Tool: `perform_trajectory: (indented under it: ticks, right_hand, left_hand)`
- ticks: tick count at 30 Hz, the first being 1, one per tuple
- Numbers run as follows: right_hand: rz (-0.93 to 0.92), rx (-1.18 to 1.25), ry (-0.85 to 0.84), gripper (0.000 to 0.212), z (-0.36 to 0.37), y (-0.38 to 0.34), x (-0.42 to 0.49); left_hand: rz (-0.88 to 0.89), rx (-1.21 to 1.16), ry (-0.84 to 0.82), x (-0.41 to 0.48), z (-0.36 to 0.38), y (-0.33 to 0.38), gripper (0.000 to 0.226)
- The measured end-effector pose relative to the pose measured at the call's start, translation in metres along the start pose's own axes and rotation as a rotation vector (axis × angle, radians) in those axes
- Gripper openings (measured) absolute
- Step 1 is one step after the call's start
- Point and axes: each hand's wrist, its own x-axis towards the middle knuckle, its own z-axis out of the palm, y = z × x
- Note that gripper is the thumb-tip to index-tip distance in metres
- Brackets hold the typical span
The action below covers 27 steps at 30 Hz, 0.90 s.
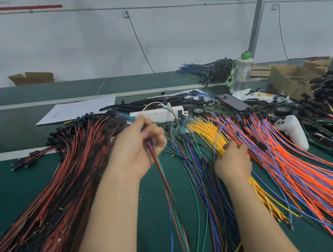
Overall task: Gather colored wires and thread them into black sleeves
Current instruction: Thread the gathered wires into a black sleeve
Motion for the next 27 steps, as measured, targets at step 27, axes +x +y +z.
perform_trajectory:
  ticks: [27]
  right_hand:
    - [-0.422,0.272,-0.165,0.019,-0.034,-0.029,-0.043]
  left_hand:
    - [-0.195,0.379,0.05,0.025,0.018,-0.088,0.034]
